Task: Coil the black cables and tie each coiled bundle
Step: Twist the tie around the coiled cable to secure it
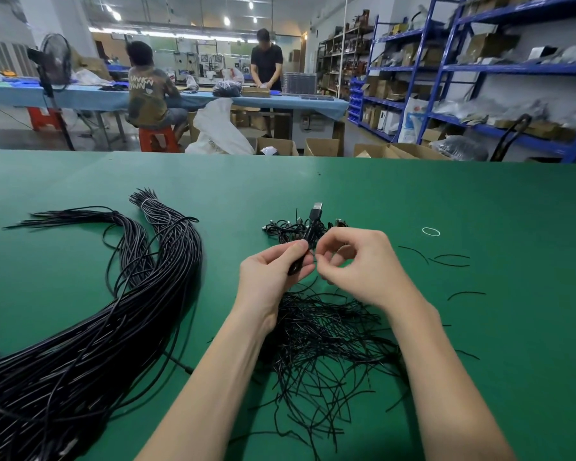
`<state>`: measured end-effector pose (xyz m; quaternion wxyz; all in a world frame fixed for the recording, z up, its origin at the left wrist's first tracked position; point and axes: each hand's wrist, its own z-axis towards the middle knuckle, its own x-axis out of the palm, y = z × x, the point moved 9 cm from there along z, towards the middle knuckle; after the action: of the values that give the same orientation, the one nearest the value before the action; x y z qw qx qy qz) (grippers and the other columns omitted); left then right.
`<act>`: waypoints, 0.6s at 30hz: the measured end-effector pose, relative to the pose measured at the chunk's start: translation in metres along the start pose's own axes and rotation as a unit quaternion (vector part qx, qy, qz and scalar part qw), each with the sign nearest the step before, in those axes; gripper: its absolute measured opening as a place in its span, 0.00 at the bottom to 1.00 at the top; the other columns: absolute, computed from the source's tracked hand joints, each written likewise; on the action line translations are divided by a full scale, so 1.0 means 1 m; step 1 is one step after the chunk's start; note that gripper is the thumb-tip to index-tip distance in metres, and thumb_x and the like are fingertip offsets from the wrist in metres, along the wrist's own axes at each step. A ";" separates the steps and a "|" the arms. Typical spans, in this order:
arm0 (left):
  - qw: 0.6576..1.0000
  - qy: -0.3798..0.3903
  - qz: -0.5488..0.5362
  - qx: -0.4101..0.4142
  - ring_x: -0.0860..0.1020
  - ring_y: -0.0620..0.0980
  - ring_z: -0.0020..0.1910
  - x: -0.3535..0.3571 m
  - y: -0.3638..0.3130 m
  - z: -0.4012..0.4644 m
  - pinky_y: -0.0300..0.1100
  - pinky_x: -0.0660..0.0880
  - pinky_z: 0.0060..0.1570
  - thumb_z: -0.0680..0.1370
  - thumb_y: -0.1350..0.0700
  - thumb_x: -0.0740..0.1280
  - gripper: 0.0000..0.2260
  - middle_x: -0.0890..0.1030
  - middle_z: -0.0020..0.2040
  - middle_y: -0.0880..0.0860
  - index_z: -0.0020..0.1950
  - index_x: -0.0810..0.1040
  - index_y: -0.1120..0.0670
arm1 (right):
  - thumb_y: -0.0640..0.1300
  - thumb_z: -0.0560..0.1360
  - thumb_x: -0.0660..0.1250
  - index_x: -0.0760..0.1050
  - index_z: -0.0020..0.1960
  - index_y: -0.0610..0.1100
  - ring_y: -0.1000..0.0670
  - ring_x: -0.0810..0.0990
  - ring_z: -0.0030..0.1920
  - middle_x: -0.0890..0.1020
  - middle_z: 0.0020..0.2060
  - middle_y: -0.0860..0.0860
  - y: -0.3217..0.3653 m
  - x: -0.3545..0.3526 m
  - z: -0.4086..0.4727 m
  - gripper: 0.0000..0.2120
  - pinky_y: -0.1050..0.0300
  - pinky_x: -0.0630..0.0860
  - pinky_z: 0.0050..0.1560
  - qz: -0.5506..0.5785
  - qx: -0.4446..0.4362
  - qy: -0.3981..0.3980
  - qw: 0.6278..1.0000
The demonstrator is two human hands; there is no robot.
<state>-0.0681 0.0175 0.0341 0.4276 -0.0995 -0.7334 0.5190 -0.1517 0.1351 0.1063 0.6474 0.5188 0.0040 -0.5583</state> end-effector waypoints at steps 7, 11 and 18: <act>0.997 -0.028 0.051 0.043 0.83 0.48 0.35 -0.007 -0.009 0.002 0.37 0.81 0.41 0.75 0.64 0.72 0.03 0.84 0.34 0.57 0.43 0.83 0.63 | 0.38 0.76 0.73 0.85 0.45 0.44 0.51 0.84 0.33 0.88 0.37 0.49 -0.014 0.014 -0.003 0.03 0.58 0.83 0.36 0.172 0.134 0.021 0.976; 0.995 -0.025 0.074 0.068 0.82 0.46 0.33 -0.004 -0.011 0.002 0.36 0.80 0.39 0.75 0.65 0.71 0.03 0.83 0.33 0.54 0.42 0.83 0.62 | 0.38 0.73 0.77 0.85 0.45 0.42 0.51 0.83 0.33 0.87 0.35 0.47 -0.015 0.017 -0.004 0.02 0.61 0.80 0.34 0.208 0.175 0.013 0.962; 0.993 -0.006 0.074 0.097 0.83 0.45 0.35 0.000 -0.014 -0.001 0.35 0.80 0.40 0.76 0.67 0.70 0.04 0.86 0.37 0.53 0.47 0.83 0.59 | 0.37 0.71 0.79 0.86 0.40 0.43 0.54 0.80 0.32 0.86 0.34 0.46 -0.019 0.018 -0.006 0.03 0.62 0.80 0.34 0.237 0.219 -0.012 0.946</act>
<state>-0.0634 0.0122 0.0461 0.3912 -0.1089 -0.6728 0.6184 -0.1554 0.1291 0.0799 0.6316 0.6268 -0.2497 -0.3819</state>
